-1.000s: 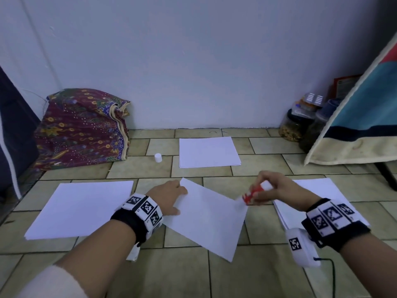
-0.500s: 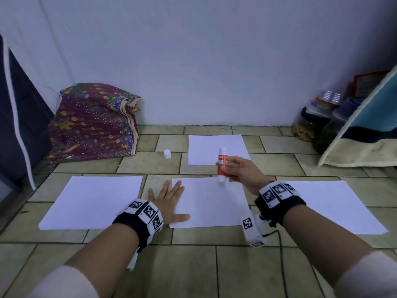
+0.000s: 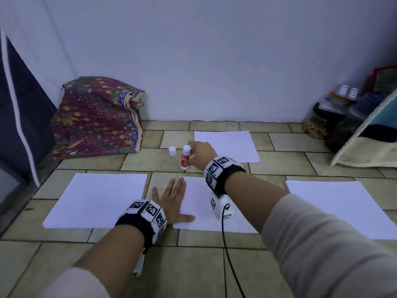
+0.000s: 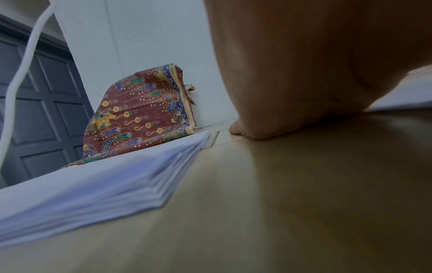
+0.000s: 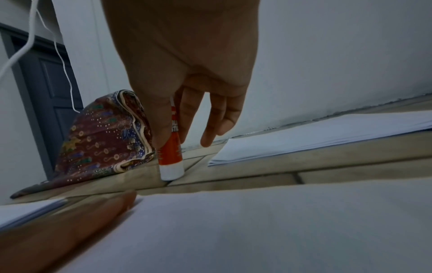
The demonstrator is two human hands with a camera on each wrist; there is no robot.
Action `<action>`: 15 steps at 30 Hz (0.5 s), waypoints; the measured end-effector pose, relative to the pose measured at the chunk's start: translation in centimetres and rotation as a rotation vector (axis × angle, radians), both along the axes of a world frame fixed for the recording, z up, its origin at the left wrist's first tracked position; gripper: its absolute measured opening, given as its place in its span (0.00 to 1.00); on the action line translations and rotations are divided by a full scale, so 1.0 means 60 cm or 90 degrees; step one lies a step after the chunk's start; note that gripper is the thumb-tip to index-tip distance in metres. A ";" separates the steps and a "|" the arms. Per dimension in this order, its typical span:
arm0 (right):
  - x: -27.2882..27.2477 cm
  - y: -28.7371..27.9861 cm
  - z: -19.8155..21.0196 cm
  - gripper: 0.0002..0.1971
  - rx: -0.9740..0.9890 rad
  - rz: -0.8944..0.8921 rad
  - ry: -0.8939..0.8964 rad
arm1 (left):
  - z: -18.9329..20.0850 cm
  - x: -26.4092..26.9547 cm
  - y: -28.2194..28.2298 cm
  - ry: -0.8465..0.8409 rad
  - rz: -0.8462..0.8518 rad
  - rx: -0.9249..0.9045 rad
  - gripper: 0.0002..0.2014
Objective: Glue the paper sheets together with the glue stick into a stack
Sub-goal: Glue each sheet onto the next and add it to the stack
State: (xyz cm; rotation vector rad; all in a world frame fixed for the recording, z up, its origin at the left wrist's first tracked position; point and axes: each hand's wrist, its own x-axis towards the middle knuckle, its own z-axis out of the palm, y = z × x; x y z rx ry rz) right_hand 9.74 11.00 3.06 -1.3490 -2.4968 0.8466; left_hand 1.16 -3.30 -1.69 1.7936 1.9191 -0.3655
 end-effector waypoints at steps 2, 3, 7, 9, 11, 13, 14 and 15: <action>-0.009 0.003 -0.001 0.13 0.016 0.005 -0.022 | -0.006 -0.001 0.001 -0.004 0.013 0.019 0.84; -0.012 0.003 0.000 0.13 0.025 0.009 -0.031 | -0.008 -0.001 0.001 -0.006 0.017 0.017 0.84; -0.019 0.002 0.008 0.15 0.058 0.016 -0.072 | -0.001 0.000 0.001 -0.006 0.018 -0.002 0.84; -0.018 0.005 0.010 0.18 0.057 0.021 -0.099 | 0.000 -0.001 -0.001 -0.008 0.020 -0.003 0.85; -0.011 0.010 0.006 0.25 0.037 0.022 -0.093 | 0.000 0.000 -0.002 -0.006 0.016 -0.008 0.85; 0.002 0.011 0.006 0.32 0.024 0.010 -0.071 | 0.000 0.001 0.003 -0.010 0.030 -0.015 0.84; 0.010 0.011 0.007 0.33 0.022 0.003 -0.062 | 0.000 0.001 0.007 -0.011 0.042 -0.020 0.81; 0.020 0.010 0.007 0.34 0.020 -0.005 -0.052 | 0.001 0.001 0.008 -0.006 0.051 -0.030 0.73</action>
